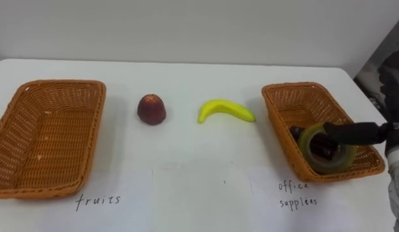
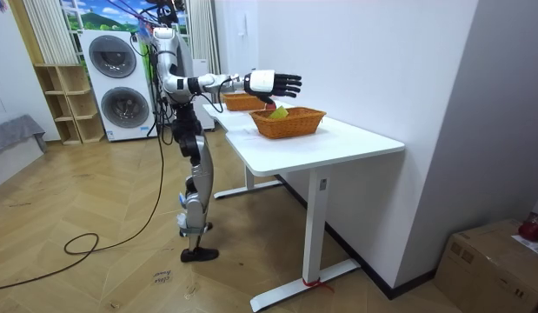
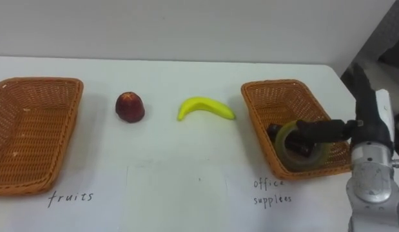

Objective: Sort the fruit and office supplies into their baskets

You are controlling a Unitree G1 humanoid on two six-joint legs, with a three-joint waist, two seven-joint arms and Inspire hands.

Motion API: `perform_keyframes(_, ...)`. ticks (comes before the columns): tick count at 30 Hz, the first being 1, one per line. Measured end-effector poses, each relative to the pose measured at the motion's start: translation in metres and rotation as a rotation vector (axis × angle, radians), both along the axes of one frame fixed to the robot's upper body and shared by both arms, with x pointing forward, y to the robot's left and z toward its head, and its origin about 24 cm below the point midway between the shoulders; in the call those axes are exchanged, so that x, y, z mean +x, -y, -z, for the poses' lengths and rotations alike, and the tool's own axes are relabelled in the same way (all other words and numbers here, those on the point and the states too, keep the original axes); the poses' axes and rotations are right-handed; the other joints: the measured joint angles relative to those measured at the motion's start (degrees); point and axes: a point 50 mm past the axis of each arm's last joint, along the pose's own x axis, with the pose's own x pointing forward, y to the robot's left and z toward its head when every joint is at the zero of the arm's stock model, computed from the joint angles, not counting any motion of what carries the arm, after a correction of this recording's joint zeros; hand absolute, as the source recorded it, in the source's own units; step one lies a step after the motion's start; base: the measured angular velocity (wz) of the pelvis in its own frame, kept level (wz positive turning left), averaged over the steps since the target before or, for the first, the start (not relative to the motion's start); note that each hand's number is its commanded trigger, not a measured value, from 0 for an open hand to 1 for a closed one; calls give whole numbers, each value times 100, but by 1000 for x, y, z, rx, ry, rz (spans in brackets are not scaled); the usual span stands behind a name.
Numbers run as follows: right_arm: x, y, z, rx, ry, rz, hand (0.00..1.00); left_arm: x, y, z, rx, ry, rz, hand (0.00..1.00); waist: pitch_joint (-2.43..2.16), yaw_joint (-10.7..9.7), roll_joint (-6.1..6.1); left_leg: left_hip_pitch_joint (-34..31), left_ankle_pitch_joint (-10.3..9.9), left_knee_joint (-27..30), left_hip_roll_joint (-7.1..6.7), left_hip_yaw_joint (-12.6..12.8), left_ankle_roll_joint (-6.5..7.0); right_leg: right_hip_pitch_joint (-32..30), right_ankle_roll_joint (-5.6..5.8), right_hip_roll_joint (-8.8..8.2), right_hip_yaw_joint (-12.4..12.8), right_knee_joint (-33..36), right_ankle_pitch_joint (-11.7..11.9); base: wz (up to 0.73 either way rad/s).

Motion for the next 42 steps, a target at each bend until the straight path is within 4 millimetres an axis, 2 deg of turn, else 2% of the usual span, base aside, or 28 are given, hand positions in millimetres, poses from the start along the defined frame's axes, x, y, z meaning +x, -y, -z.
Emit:
perform_keyframes(5, 3, -4, -21, -36, 99, -1, 0, 1, 1, 0, -1, 10, -4, 0, 0, 37, 22, 9, 0, -1, -18, 5, 0, 2, 0, 0, -3, 7, 0, 0)
perform_keyframes(12, 4, -4, -23, -37, 112, 3, 0, -1, 1, 1, -7, 2, -5, 0, 18, 119, -33, -4, 1, -2, -21, -13, 1, -4, 0, -3, 5, 7, 0, 0)
perform_keyframes(19, 5, -6, -23, -39, 108, -5, 0, 0, 1, 1, -7, 3, -6, 0, 23, 334, -121, -49, 1, 5, -28, -35, 2, -37, 0, -5, -12, 0, 0, 1)
perform_keyframes(21, 5, -7, -22, -37, 105, -11, 0, 1, -1, 0, -3, 3, -5, 0, 22, 342, -159, -95, 4, 14, -28, -73, -1, -59, 0, -7, -59, 0, 0, 9)
perform_keyframes(23, 7, -10, -20, -37, 98, -28, 0, 0, -4, -1, 4, 1, -3, 0, 1, 402, -211, -172, 11, 16, -23, -73, -9, -131, 0, -7, -100, 4, 0, 3)
perform_keyframes(29, 12, -28, -15, -47, 70, -111, 0, 4, -15, -3, 27, 3, 7, 0, 0, 548, -320, -307, 14, 72, -21, -145, -12, -217, -1, -10, -202, -5, 1, 6)
perform_keyframes(37, 21, -43, -33, -100, 108, -222, 0, 14, -20, -5, 38, 29, 18, 0, 9, 820, -328, -407, 13, 143, -36, -226, -11, -290, -2, -34, -306, -6, 1, 3)
perform_keyframes(42, 28, -53, -37, -101, 125, -266, 0, 15, -19, -4, 41, 34, 22, 0, 28, 869, -344, -469, 18, 144, -54, -263, -4, -309, -2, -59, -394, -8, 1, 3)
